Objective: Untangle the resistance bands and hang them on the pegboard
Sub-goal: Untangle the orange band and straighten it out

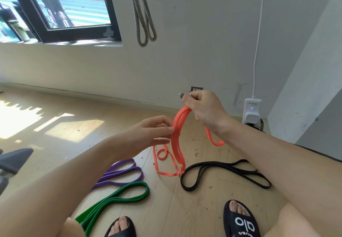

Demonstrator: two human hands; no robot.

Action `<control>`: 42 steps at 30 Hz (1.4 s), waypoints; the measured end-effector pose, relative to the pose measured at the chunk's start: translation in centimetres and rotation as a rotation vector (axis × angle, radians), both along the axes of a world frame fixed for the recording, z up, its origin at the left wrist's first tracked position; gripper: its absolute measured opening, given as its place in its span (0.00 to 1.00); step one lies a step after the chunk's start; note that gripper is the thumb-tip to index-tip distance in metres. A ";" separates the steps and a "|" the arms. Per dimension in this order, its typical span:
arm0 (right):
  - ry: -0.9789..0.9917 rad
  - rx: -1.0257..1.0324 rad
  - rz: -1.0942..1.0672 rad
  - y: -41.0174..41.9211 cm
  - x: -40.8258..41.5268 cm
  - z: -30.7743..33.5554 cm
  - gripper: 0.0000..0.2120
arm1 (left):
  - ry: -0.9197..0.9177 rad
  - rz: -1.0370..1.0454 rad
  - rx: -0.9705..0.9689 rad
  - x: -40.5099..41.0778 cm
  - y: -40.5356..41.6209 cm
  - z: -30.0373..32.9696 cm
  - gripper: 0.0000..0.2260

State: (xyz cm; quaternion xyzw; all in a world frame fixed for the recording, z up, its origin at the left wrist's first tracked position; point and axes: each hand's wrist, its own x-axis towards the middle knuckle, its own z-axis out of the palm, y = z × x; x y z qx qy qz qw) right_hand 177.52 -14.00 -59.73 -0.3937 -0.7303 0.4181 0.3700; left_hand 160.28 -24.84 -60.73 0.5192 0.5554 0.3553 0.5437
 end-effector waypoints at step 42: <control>-0.352 0.178 0.093 0.4 0.8 -0.1 0.28 | 0.255 0.041 0.149 -1.5 0.0 0.3 0.08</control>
